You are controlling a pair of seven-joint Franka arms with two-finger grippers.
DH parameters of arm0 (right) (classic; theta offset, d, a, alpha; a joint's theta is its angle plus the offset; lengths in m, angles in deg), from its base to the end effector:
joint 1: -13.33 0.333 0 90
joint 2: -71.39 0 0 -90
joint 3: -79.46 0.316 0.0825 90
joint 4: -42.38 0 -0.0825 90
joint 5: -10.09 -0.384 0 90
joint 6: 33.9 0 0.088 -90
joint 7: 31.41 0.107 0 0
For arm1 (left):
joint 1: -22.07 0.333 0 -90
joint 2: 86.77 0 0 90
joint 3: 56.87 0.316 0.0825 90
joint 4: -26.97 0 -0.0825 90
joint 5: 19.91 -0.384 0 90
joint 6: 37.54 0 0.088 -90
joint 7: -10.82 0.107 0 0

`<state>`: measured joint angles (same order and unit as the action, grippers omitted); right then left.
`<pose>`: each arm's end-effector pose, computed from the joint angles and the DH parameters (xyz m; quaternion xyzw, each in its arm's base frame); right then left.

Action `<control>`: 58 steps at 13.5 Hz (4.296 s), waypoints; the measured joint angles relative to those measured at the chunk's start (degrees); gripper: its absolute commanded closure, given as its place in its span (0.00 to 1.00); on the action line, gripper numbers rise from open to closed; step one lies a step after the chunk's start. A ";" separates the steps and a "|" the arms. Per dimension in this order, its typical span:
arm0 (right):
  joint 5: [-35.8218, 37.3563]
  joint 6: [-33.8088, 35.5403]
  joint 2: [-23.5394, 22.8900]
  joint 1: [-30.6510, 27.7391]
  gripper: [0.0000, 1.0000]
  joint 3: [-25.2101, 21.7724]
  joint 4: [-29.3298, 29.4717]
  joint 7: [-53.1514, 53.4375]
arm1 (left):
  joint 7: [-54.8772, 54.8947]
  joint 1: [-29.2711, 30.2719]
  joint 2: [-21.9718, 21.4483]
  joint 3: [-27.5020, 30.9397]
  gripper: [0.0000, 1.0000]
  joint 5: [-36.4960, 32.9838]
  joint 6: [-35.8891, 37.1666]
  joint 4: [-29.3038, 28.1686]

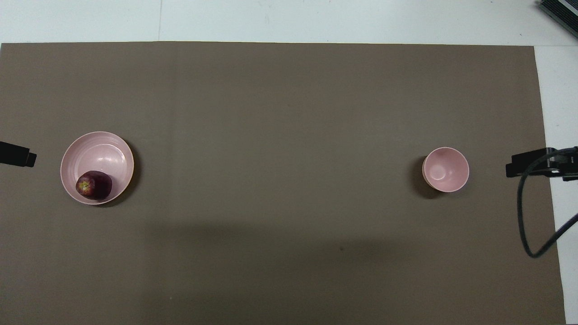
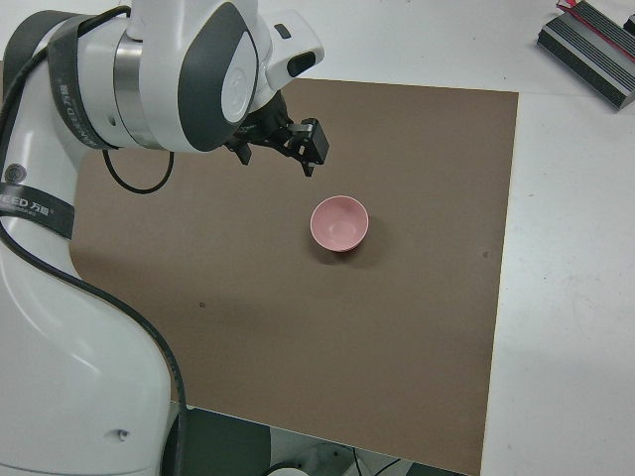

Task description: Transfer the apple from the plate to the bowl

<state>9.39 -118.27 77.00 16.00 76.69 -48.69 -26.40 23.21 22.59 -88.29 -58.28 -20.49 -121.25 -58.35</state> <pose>0.5135 -0.0009 0.6595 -0.9990 0.0439 0.0099 0.0080 0.5347 -0.0073 0.6674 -0.9933 0.1151 0.0013 0.0053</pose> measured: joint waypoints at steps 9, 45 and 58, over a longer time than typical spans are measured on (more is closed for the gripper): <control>-6.82 -7.89 -0.95 2.77 0.00 0.10 -5.53 9.48 | 0.34 1.71 -1.24 0.94 0.00 0.00 -4.35 -6.09; -74.38 -43.80 -17.88 22.02 0.00 -0.03 -13.17 67.84 | 11.25 5.59 7.42 -0.58 1.00 7.73 -39.40 -30.39; -78.55 -59.14 -18.83 33.03 0.00 1.48 -13.32 78.50 | 8.09 -0.04 9.28 -3.36 1.00 44.42 -19.24 -19.57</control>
<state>-69.16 -177.42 58.17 49.03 78.17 -62.01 52.10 31.30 22.55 -79.01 -61.64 23.94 -140.49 -77.92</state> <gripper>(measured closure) 0.000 0.392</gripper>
